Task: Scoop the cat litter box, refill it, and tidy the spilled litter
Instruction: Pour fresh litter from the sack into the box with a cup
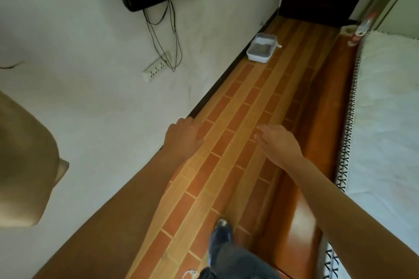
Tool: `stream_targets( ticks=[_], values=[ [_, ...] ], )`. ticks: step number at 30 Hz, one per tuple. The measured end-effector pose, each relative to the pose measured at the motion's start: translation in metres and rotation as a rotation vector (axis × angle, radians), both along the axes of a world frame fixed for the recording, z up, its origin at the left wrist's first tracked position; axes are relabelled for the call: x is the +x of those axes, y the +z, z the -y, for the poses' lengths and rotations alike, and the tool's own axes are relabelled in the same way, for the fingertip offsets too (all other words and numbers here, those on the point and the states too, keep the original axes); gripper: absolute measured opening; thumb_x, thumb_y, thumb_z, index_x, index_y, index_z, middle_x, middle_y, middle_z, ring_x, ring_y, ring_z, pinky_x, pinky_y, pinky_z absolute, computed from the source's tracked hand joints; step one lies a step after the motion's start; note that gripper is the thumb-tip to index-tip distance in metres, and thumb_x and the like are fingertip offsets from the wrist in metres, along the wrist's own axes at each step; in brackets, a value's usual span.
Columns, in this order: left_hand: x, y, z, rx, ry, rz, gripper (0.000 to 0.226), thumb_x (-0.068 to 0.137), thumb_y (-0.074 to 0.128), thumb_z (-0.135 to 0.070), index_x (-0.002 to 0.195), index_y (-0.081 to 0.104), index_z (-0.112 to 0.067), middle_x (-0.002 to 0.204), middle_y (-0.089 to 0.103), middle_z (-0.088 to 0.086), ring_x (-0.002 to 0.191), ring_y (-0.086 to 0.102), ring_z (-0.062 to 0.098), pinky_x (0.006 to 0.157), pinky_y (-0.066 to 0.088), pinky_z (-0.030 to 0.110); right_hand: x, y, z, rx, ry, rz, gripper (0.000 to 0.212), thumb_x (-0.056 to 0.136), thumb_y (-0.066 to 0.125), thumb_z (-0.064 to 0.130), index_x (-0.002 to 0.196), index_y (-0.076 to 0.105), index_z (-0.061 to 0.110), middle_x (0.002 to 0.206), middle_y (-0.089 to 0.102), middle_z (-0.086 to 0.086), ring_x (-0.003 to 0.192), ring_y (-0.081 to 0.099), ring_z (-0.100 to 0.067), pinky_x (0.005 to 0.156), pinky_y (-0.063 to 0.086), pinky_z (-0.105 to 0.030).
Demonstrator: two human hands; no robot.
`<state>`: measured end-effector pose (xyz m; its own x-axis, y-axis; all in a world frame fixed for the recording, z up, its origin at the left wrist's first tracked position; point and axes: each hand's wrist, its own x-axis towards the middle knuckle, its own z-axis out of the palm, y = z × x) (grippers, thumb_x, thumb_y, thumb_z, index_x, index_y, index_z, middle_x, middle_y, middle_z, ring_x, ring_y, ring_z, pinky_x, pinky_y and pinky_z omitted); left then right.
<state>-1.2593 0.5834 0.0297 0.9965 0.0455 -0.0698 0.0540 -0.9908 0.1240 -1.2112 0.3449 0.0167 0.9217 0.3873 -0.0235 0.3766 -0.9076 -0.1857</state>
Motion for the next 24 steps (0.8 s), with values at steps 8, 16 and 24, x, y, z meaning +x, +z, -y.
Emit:
stream_targets(
  ticks=[8, 16, 24],
  values=[
    [0.145, 0.011, 0.015, 0.013, -0.098, 0.066, 0.039, 0.094, 0.043, -0.028, 0.130, 0.051, -0.014, 0.125, 0.055, 0.009, 0.111, 0.051, 0.025, 0.090, 0.044, 0.039, 0.121, 0.017, 0.026, -0.016, -0.070, 0.017, 0.036, 0.099, 0.036, 0.030, 0.122, 0.055, 0.011, 0.115, 0.061, -0.006, 0.116, 0.051, -0.025, 0.090, 0.046, -0.037],
    [0.270, 0.000, 0.031, 0.001, -0.206, 0.083, 0.034, 0.094, 0.046, -0.033, 0.121, 0.057, -0.016, 0.117, 0.058, 0.007, 0.104, 0.054, 0.024, 0.085, 0.045, 0.038, 0.210, 0.017, 0.064, -0.017, -0.147, 0.028, 0.040, 0.099, 0.036, 0.033, 0.134, 0.046, 0.016, 0.128, 0.057, -0.005, 0.123, 0.047, -0.024, 0.096, 0.043, -0.037],
    [0.429, -0.015, 0.049, 0.031, -0.310, 0.025, 0.031, 0.093, 0.044, -0.029, 0.118, 0.056, -0.013, 0.118, 0.056, 0.009, 0.103, 0.053, 0.027, 0.083, 0.044, 0.036, 0.341, 0.013, 0.094, -0.100, -0.221, -0.010, 0.040, 0.099, 0.036, 0.036, 0.133, 0.046, 0.017, 0.130, 0.055, -0.004, 0.124, 0.046, -0.023, 0.097, 0.041, -0.035]
  ],
)
